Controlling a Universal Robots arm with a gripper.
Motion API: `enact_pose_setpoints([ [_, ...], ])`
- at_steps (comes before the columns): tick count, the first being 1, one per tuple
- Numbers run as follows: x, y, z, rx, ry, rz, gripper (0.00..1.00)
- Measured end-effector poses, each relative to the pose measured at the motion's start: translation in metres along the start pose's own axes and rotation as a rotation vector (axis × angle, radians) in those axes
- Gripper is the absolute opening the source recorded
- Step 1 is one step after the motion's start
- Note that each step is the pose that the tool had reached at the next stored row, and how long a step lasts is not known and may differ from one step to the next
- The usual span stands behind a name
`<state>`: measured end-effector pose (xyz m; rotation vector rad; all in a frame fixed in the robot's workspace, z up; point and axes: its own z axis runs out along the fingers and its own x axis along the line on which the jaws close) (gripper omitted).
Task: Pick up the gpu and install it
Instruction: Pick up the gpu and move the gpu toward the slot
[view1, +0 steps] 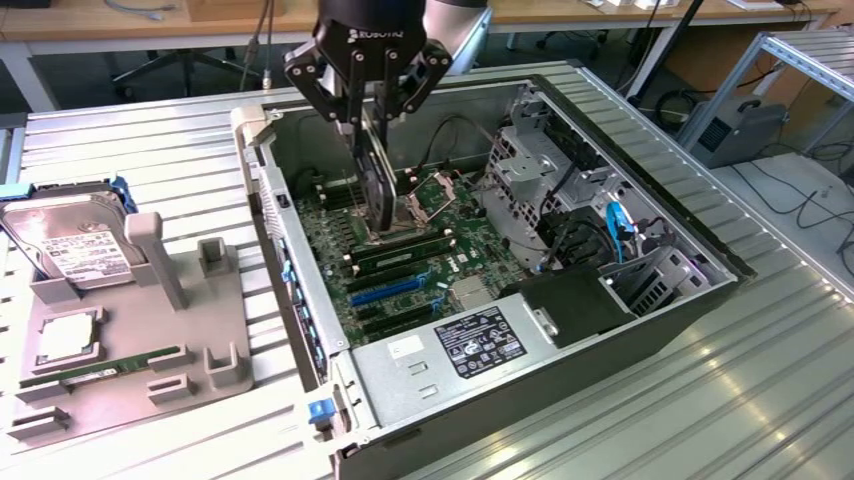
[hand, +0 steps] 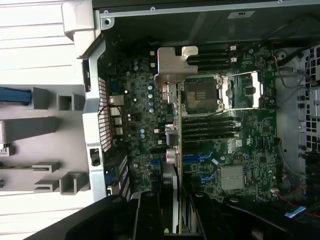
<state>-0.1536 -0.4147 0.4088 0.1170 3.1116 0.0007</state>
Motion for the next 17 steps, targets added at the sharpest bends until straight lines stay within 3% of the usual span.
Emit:
enact_pose_setpoints([
  [17, -0.0063, 0.0005, 0.0086, 0.0016, -0.0001, 0.0, 0.27],
])
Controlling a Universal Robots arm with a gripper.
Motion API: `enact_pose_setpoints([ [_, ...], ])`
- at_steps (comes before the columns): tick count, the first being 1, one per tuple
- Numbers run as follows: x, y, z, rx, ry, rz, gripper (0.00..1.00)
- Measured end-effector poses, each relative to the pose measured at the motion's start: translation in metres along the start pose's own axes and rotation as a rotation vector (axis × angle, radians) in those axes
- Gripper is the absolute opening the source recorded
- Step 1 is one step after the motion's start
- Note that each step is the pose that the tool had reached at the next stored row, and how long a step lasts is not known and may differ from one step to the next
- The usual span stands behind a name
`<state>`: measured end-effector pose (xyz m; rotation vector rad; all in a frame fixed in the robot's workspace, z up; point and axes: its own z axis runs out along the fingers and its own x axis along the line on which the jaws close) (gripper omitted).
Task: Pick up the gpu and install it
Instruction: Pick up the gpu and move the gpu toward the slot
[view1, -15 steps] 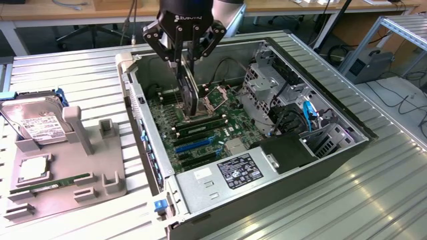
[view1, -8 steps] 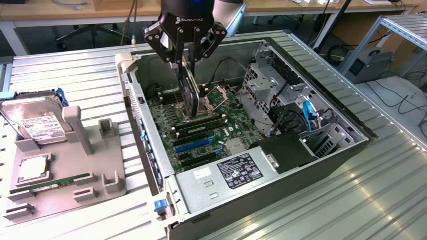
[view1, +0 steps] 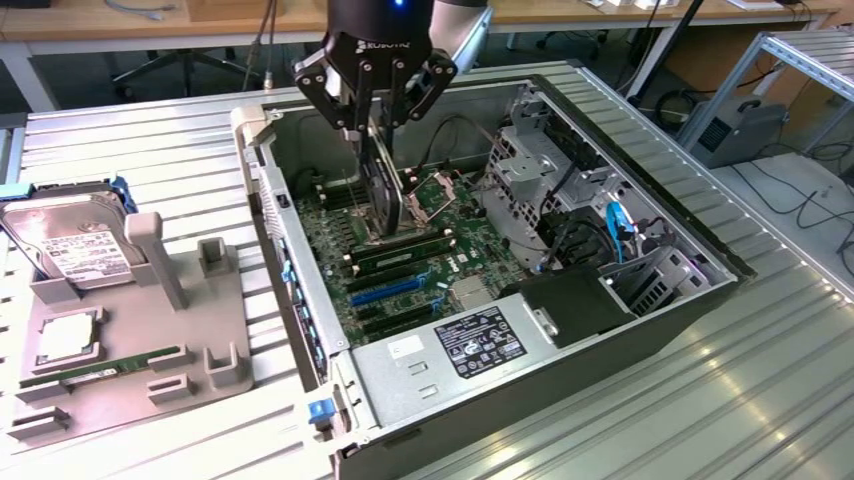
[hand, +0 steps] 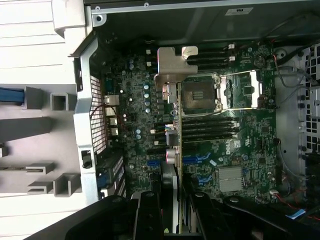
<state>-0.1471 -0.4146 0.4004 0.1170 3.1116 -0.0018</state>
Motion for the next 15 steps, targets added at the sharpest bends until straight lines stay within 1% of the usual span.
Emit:
enact_pose_setpoints([
  [15, -0.0045, 0.0004, 0.0063, 0.0024, -0.0002, 0.0, 0.27],
])
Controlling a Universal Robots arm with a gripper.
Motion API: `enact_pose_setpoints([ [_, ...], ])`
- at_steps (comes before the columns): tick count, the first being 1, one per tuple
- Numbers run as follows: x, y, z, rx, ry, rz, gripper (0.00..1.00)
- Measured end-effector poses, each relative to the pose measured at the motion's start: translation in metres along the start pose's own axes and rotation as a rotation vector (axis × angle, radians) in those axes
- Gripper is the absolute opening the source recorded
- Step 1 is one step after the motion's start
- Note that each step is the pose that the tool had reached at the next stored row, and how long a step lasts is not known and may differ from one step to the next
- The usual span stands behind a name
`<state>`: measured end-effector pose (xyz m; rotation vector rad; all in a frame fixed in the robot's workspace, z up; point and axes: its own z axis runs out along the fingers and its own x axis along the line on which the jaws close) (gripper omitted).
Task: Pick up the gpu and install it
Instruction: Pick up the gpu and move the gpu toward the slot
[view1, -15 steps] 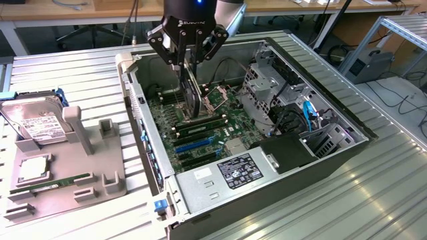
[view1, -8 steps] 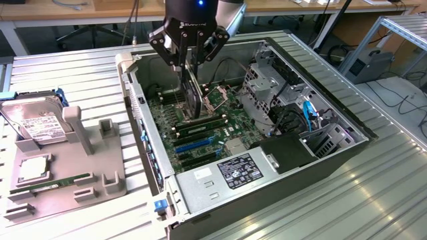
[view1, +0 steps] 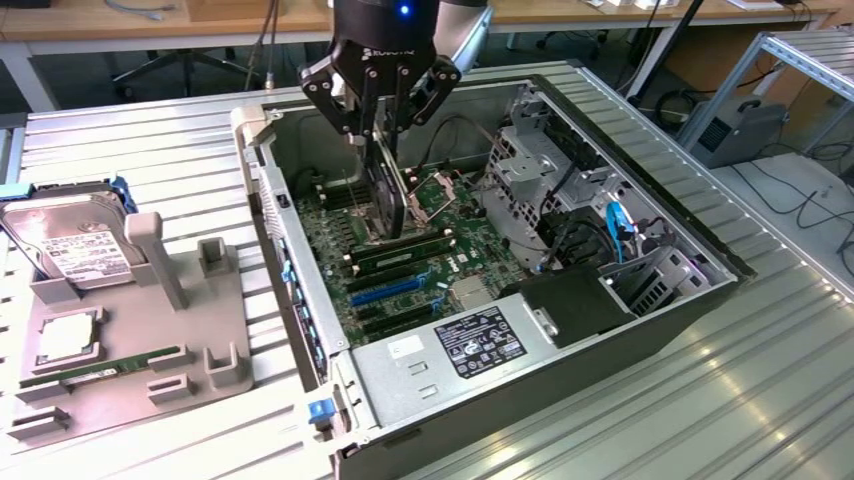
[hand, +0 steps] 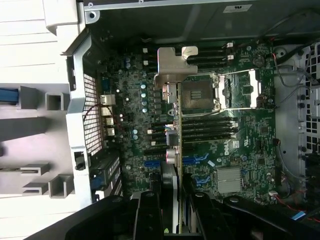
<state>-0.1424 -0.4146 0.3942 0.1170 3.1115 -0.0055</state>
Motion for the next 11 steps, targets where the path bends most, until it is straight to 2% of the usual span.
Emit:
enact_pose_setpoints([
  [11, -0.0033, 0.0003, 0.0048, 0.0015, -0.0001, 0.0, 0.27],
])
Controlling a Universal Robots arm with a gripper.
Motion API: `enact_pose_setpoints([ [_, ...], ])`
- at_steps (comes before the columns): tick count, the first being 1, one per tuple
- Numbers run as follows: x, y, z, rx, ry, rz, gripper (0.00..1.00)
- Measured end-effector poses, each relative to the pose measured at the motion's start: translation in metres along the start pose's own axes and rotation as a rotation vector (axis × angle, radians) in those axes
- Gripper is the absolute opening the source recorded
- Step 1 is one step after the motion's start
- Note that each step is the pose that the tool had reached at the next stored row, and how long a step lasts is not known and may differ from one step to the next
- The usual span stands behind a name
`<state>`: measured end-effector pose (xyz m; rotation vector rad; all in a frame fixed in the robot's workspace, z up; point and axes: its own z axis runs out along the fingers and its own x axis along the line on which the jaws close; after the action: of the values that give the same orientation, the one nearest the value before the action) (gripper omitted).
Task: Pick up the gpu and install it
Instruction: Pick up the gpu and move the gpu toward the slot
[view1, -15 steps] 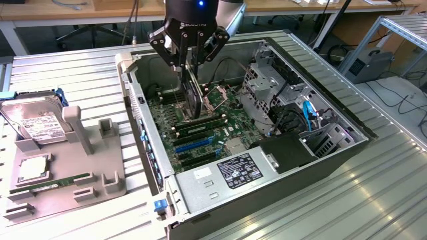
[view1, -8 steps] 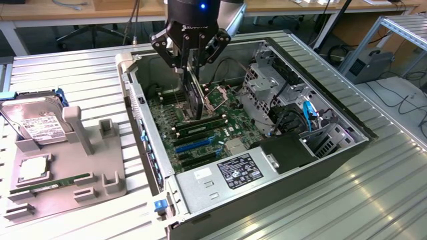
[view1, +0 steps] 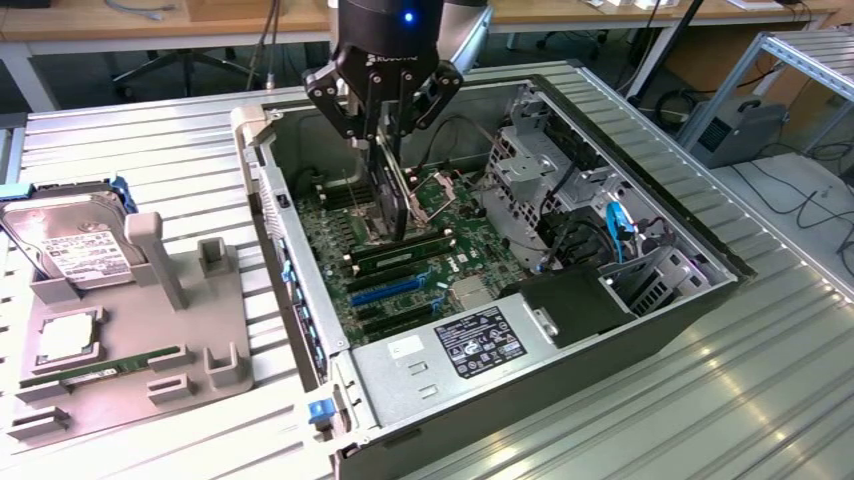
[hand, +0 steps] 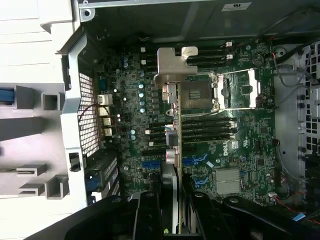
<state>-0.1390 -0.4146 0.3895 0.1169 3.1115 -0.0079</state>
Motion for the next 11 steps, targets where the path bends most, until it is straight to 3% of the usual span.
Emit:
enact_pose_setpoints([
  [11, -0.0055, 0.001, 0.0069, 0.002, -0.0002, 0.0, 0.27],
])
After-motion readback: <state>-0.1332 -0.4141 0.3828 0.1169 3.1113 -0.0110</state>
